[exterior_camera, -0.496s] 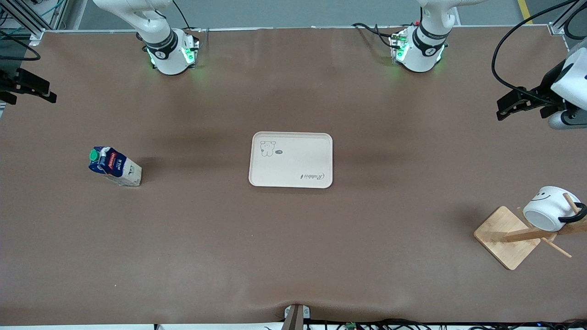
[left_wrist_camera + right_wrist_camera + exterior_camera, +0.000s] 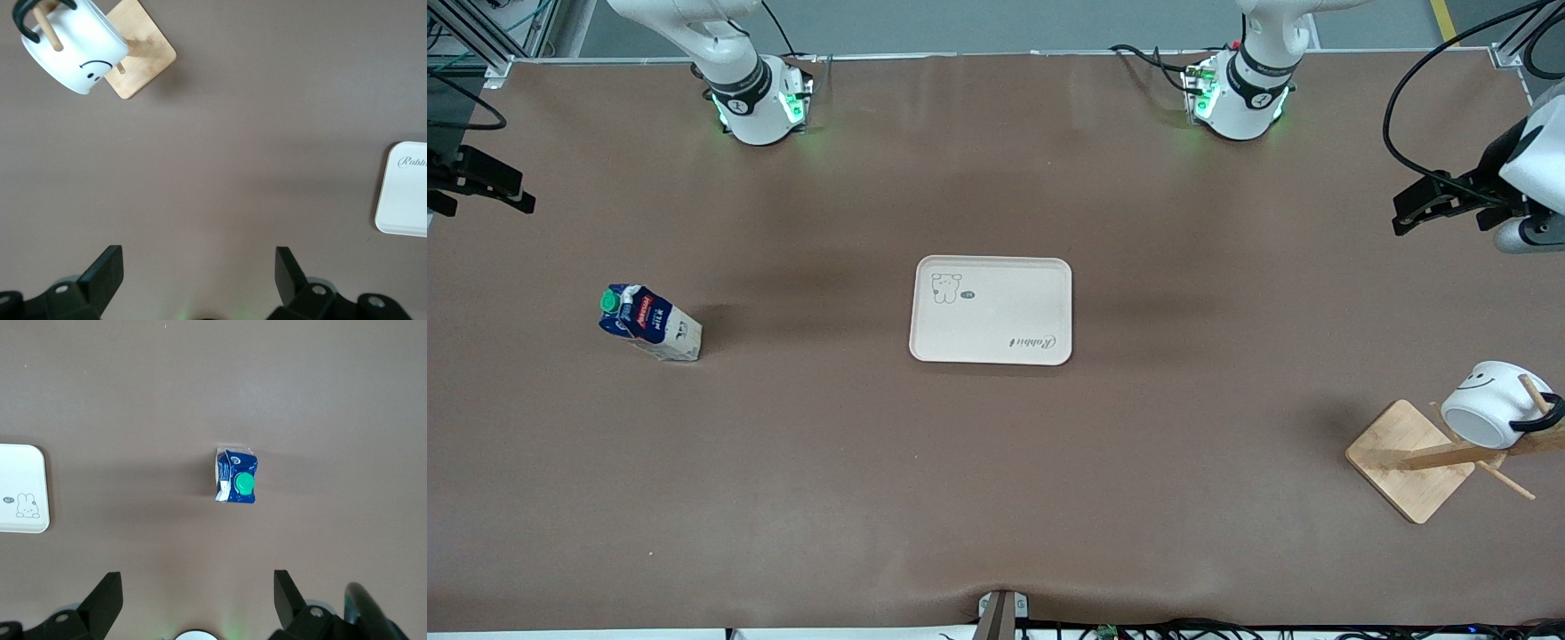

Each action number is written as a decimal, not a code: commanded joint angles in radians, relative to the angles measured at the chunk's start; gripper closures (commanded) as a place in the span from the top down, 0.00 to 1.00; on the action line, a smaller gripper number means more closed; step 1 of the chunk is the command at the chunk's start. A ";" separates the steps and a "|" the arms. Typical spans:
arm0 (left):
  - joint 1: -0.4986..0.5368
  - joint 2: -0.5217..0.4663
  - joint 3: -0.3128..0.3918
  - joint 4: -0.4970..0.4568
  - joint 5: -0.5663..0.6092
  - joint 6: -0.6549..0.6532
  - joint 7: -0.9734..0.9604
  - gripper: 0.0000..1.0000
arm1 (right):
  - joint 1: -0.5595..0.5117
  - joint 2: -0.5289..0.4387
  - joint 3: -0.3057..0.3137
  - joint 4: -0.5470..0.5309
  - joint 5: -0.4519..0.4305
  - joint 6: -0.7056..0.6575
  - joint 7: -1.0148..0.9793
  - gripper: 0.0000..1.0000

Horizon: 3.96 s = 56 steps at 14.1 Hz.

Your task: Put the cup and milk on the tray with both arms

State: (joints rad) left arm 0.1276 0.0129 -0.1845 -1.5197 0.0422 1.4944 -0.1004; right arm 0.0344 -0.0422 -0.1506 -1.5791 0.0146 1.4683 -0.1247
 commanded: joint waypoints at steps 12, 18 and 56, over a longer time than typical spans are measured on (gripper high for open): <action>0.360 0.038 0.005 -0.226 -0.254 0.508 0.460 1.00 | -0.027 0.147 0.000 0.088 0.011 0.062 0.019 1.00; 0.437 0.102 0.005 -0.321 -0.462 0.694 0.761 1.00 | -0.027 0.179 0.000 0.080 0.011 0.066 0.019 1.00; 0.435 0.141 -0.078 -0.309 -0.696 0.684 0.784 0.00 | -0.057 0.280 0.000 -0.332 0.007 0.377 0.034 1.00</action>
State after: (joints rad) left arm 0.5687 0.2018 -0.2437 -1.8326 -0.6682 2.2326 0.7749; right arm -0.0232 0.2876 -0.1542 -1.8510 0.0340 1.8173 -0.0809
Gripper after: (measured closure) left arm 0.912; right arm 0.000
